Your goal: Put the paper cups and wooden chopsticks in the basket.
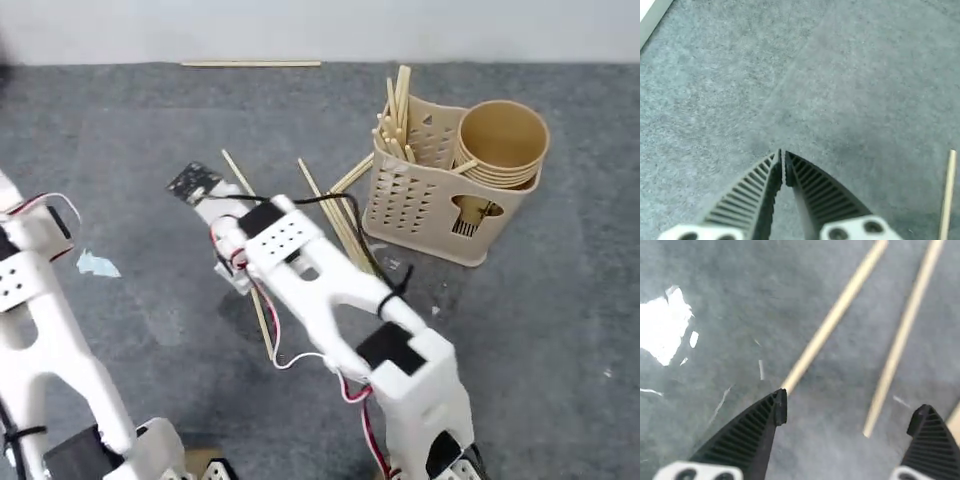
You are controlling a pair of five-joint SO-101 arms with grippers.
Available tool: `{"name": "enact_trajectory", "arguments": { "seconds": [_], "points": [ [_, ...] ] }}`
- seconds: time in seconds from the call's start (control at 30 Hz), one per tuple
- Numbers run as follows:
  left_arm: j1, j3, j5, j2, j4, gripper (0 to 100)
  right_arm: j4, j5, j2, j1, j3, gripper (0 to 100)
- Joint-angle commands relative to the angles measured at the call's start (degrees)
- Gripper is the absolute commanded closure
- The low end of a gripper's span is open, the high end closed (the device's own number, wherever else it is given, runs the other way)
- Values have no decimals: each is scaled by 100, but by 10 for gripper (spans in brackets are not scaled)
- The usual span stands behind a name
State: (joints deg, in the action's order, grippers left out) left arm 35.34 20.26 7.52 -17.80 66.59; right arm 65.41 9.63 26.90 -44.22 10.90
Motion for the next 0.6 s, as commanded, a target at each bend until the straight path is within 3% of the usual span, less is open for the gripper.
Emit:
{"name": "enact_trajectory", "arguments": {
  "seconds": [0.0, 0.17, 0.57],
  "points": [
    [44, 31, 9, -273, -220, 988, -75, -53, 180, -145, 589, 612],
    [44, 119, 9, -281, -229, 988, -75, -18, 778, -154, 1055, 612],
    [44, 127, 9, -273, -193, 988, 611, -9, 1974, 690, 2488, 613]
  ]
}}
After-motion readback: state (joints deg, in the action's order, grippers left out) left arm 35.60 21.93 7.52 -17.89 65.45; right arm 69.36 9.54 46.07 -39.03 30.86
